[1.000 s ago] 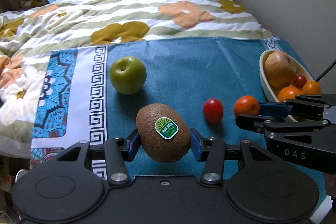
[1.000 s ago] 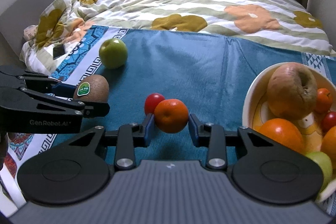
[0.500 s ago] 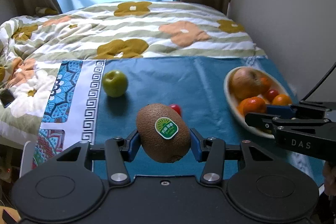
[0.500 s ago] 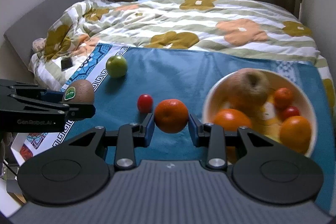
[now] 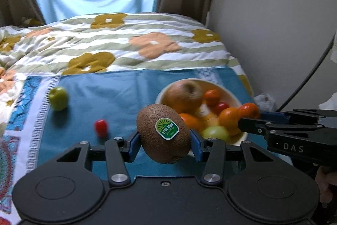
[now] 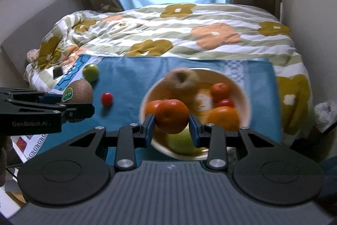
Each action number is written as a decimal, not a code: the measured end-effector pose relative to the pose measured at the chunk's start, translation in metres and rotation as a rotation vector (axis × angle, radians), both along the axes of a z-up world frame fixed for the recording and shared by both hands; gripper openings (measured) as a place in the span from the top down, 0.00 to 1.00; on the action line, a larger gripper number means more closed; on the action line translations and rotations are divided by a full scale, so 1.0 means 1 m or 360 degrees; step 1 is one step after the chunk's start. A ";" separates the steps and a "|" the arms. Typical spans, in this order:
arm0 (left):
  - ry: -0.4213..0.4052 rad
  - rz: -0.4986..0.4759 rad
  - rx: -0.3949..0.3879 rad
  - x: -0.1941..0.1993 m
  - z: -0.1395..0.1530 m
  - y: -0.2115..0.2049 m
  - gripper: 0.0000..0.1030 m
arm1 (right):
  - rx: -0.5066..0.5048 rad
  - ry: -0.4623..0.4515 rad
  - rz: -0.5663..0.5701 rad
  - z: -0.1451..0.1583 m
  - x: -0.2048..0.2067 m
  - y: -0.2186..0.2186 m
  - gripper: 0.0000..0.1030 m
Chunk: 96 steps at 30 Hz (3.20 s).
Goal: Organize fruits
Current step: 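Carry the kiwi into the bowl and open the left tool while the right tool carries the tangerine over, then lower the tangerine into the bowl and open the right tool, then move the left tool toward the green apple while the right tool approaches the red cherry tomato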
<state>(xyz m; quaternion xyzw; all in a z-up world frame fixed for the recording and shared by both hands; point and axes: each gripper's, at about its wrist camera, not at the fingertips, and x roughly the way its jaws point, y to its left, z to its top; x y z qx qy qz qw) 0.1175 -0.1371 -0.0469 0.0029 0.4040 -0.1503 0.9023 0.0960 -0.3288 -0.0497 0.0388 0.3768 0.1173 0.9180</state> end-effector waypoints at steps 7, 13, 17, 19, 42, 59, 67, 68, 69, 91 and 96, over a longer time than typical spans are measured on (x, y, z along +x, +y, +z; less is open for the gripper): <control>0.0002 -0.0122 0.0000 0.025 -0.012 -0.052 0.48 | 0.0006 -0.0045 -0.0065 0.002 0.009 -0.045 0.51; 0.0050 -0.0206 0.0006 0.052 -0.030 -0.087 0.48 | 0.0008 -0.0044 -0.0119 -0.004 0.020 -0.071 0.51; 0.0133 -0.0238 0.0008 0.069 -0.046 -0.102 0.48 | 0.0022 -0.0029 -0.0145 -0.011 0.026 -0.082 0.51; 0.0180 -0.0243 0.0010 0.076 -0.053 -0.106 0.48 | 0.0030 -0.0018 -0.0155 -0.015 0.030 -0.085 0.51; 0.0225 -0.0127 -0.0073 0.069 -0.042 -0.079 0.16 | 0.0020 -0.0007 -0.0100 -0.024 0.050 -0.081 0.51; 0.0017 0.0125 0.0078 0.036 -0.030 -0.026 0.16 | 0.0038 0.0026 0.0083 -0.043 0.097 -0.050 0.51; 0.0010 0.0172 0.0084 0.031 -0.030 -0.017 0.16 | 0.0028 0.0019 0.0095 -0.047 0.099 -0.047 0.30; 0.0007 0.0175 0.0086 0.030 -0.030 -0.017 0.16 | 0.0024 -0.0002 0.0084 -0.046 0.096 -0.047 0.15; 0.0002 0.0180 0.0089 0.029 -0.030 -0.017 0.16 | 0.0015 -0.0032 0.0064 -0.044 0.093 -0.048 0.08; -0.0262 0.0382 0.0206 -0.021 0.028 0.037 0.01 | -0.0003 -0.0081 0.0098 0.017 0.049 -0.022 0.00; -0.0267 0.0405 0.0258 -0.020 0.034 0.074 0.01 | -0.0020 -0.0095 0.0151 0.029 0.043 0.012 0.00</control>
